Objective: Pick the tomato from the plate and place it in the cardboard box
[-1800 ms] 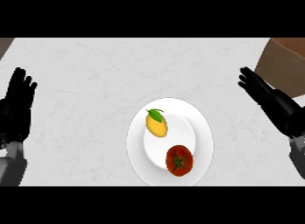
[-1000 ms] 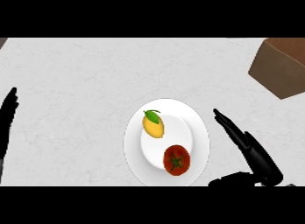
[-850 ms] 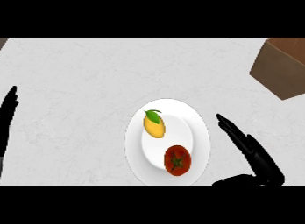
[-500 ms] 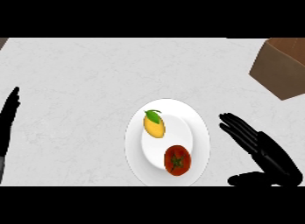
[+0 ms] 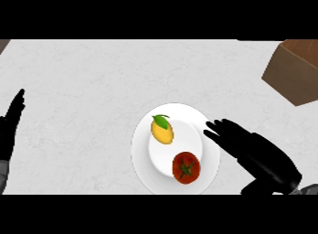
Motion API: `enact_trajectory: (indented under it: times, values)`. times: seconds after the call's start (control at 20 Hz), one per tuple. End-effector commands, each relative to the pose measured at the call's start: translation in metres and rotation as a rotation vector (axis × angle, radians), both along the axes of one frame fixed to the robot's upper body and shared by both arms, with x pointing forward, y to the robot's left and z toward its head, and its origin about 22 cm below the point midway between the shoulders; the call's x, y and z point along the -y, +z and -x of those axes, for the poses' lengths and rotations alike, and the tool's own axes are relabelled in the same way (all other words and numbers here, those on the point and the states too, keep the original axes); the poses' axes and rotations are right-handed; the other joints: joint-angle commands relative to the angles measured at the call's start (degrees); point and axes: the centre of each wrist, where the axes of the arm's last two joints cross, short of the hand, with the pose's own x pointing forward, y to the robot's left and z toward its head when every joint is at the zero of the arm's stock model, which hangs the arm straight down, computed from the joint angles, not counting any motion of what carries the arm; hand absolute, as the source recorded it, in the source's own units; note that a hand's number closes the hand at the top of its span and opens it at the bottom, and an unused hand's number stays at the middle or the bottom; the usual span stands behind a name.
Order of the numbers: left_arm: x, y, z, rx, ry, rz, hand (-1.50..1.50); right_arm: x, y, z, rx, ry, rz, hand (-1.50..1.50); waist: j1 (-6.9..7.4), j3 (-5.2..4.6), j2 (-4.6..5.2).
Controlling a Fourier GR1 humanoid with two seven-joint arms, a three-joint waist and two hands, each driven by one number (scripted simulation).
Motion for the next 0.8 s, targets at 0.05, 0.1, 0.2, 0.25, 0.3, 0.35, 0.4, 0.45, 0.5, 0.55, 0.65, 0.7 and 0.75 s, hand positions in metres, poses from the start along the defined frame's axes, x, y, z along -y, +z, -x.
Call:
enact_trajectory:
  times: [0.05,0.1,0.2,0.25,0.3,0.35,0.4,0.45,0.5,0.55,0.65,0.7,0.75]
  values:
    - [-0.017,0.010,0.004,-0.007,0.001,-0.001,0.00,-0.047,0.026,-0.007,-0.060,-0.013,0.135,-1.50,0.56,0.09,0.08]
    - [0.005,0.003,-0.004,-0.002,0.015,0.002,0.00,-0.058,0.013,-0.003,-0.083,-0.018,0.152,-1.50,0.26,0.12,0.13]
    - [-0.015,-0.001,0.001,-0.005,-0.012,0.013,0.00,-0.061,0.017,-0.003,-0.108,-0.022,0.176,-1.50,0.07,0.11,0.14]
    - [0.012,0.004,-0.007,-0.009,-0.009,0.016,0.00,-0.078,0.007,0.004,-0.075,-0.028,0.189,-1.50,0.05,0.15,0.11]
    - [-0.004,-0.003,-0.005,-0.002,-0.010,0.001,0.00,-0.070,0.007,-0.012,-0.088,-0.035,0.205,-1.50,0.06,0.14,0.17]
    - [0.005,-0.004,0.002,-0.003,0.000,0.015,0.00,-0.072,0.021,-0.008,-0.084,-0.075,0.203,-1.50,0.05,0.15,0.08]
    - [0.002,-0.004,-0.008,-0.003,-0.004,-0.002,0.00,-0.066,0.008,-0.018,-0.094,-0.057,0.198,-1.50,-0.04,0.16,0.15]
    - [0.013,0.015,-0.005,0.009,-0.005,0.017,0.00,-0.087,0.005,0.004,-0.081,-0.046,0.209,-1.50,0.07,0.17,0.05]
    - [-0.013,0.008,-0.003,-0.014,0.004,0.014,0.00,-0.076,-0.001,-0.013,-0.095,-0.041,0.224,-1.50,0.06,0.16,0.13]
    - [-0.013,0.001,0.006,0.005,0.003,0.003,0.00,-0.093,-0.003,-0.003,-0.075,-0.038,0.193,-1.50,0.10,0.16,0.11]
    - [-0.014,0.007,-0.010,-0.006,0.017,0.023,0.00,-0.084,0.003,-0.015,-0.099,-0.038,0.214,-1.50,-0.08,0.16,0.14]
    - [0.008,-0.003,0.023,0.012,-0.003,-0.007,0.00,-0.081,-0.011,-0.011,-0.091,-0.049,0.212,-1.50,0.27,0.18,0.06]
    - [-0.005,0.006,0.001,-0.012,0.003,0.017,0.00,-0.105,-0.004,-0.026,-0.102,-0.050,0.214,-1.50,0.15,0.16,0.15]
